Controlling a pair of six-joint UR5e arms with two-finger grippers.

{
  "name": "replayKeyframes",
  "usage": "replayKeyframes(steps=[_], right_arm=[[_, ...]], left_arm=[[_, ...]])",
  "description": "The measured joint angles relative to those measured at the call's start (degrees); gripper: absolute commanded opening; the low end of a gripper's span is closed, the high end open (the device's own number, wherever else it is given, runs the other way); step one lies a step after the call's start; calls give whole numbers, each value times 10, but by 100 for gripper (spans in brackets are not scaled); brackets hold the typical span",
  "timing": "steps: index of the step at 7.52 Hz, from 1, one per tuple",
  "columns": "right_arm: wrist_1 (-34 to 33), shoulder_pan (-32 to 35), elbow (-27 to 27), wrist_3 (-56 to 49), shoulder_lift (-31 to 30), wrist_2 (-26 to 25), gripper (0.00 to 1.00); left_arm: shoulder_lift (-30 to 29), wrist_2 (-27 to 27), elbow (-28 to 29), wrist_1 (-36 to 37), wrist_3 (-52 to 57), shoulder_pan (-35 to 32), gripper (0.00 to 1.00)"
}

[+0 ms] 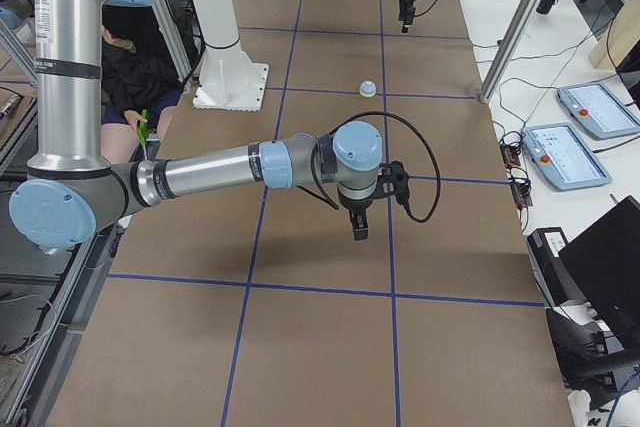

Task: Place and press bell with both arms
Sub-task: 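Withdraw the left gripper away from the bell, then move the right gripper over the top of the bell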

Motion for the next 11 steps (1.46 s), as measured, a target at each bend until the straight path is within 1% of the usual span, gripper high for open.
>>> replayKeyframes(steps=[2,3,4,5,6,7,8,9,10,11], right_arm=[[72,-41,11,98,21,-7,100],[91,-74,11,139,47,-21,100],[98,-109,11,182,76,-36,100],[100,-143,10,213,104,-53,100],[100,-175,8,242,132,-69,100],[98,-212,5,291,168,-90,100],[87,-246,2,341,207,-113,100],[54,-273,1,372,252,-130,100],[11,-294,-1,386,297,-148,100],[-21,-316,-2,393,330,-168,100]], left_arm=[[100,1,-136,94,128,-44,100],[147,2,-191,133,197,-69,100],[194,2,-232,162,273,-98,100],[236,2,-255,176,348,-131,100],[273,1,-265,181,421,-166,100],[303,1,-268,181,477,-196,100],[329,1,-270,180,508,-222,100],[359,1,-272,172,524,-249,100],[400,-1,-273,143,540,-277,100],[450,-3,-273,95,557,-299,100]])
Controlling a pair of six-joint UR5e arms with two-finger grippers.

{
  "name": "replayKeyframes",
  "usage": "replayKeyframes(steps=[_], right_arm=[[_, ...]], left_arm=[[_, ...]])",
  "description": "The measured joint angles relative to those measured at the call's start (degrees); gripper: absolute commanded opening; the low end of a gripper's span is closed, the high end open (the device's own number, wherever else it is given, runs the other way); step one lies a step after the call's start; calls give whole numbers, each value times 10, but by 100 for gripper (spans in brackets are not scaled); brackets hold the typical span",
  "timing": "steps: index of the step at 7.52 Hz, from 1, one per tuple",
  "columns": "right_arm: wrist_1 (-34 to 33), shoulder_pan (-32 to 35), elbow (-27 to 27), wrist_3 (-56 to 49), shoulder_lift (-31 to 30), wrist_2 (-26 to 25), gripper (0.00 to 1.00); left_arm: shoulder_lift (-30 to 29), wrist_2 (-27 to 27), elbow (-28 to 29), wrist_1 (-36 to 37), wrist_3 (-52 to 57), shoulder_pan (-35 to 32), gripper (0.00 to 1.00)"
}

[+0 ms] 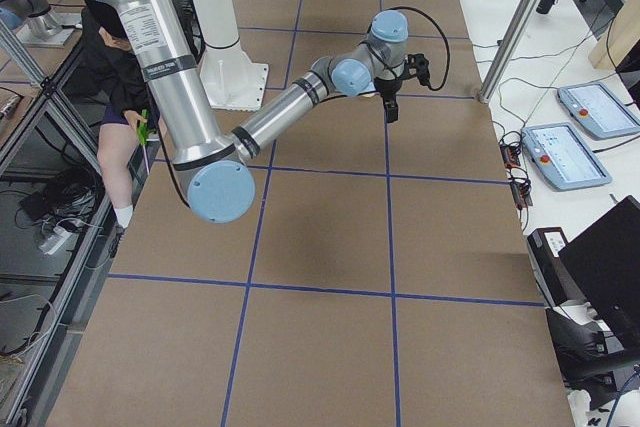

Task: Place and press bell with both arms
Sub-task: 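Move the right gripper over the top of the bell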

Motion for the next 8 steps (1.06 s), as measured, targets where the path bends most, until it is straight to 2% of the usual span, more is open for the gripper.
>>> replayKeyframes(steps=[2,3,6,7,8], right_arm=[[-20,-50,-19,44,54,-45,100],[-23,-78,-38,73,84,-71,100],[-22,-144,-142,124,178,-127,98],[-19,-161,-198,138,219,-140,66],[-6,-175,-248,147,249,-153,4]], left_arm=[[94,-2,-2,-89,13,-31,100],[124,-8,-6,-109,12,-44,100],[157,-39,-18,-119,6,-63,100],[158,-41,-20,-120,6,-64,100],[158,-42,-20,-120,6,-64,100]])
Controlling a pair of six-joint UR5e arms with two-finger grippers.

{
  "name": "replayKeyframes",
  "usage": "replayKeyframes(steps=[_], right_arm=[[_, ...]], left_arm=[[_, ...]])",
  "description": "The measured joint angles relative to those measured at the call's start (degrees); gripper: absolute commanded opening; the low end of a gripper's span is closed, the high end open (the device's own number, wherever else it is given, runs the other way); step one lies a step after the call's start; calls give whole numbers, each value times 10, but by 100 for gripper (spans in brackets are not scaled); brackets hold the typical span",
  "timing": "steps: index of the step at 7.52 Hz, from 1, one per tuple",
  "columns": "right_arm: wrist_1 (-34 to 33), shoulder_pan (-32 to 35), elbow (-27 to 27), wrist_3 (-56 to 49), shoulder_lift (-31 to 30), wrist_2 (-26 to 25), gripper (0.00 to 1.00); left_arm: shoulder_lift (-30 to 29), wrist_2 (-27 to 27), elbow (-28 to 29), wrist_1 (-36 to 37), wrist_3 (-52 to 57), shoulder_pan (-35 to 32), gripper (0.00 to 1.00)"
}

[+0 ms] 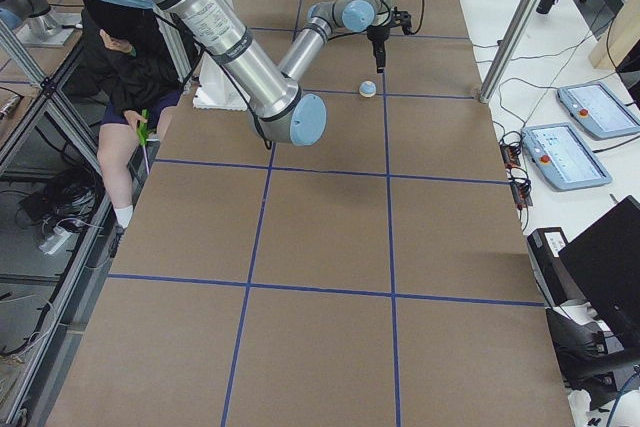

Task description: Place and press bell with both arms

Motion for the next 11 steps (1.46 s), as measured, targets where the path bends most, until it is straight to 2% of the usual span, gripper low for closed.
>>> replayKeyframes(steps=[1,3,11], right_arm=[[27,-10,-41,9,16,-6,0],[61,-23,-88,24,25,-8,0],[79,-55,-131,49,30,-8,0]], left_arm=[[0,0,0,0,0,0,100],[0,0,0,0,0,0,100],[0,0,0,0,0,0,100]])
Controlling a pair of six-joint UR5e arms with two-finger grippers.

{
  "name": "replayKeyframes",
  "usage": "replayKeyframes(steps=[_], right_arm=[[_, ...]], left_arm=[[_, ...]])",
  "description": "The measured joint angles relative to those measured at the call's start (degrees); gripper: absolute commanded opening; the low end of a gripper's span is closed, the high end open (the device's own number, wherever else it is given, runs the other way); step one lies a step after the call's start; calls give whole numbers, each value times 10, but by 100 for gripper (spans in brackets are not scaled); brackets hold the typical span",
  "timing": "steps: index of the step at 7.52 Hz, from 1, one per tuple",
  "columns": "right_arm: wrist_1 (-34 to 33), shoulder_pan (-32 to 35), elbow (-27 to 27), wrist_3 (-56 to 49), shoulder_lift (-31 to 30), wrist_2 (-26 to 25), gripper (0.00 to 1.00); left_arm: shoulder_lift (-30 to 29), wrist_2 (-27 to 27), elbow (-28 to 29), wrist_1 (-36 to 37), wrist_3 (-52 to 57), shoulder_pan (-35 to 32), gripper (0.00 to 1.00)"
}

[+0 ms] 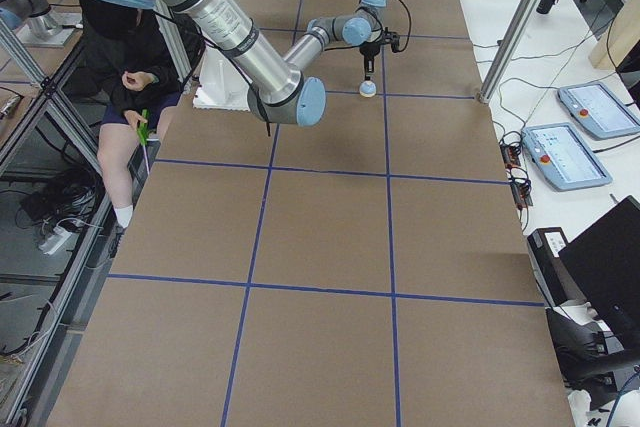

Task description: Place and press bell with both arms

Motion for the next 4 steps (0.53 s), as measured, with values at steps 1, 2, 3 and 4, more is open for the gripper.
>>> replayKeyframes(steps=[1,2,3,4], right_arm=[[16,-1,-11,1,0,-1,0],[28,-2,-20,1,0,-2,0],[32,-2,-23,2,0,-2,0],[34,-3,-25,3,0,-2,0]], left_arm=[[0,0,0,0,0,0,100],[0,0,0,0,0,0,100],[0,0,0,0,0,0,100],[0,0,0,0,0,0,100]])
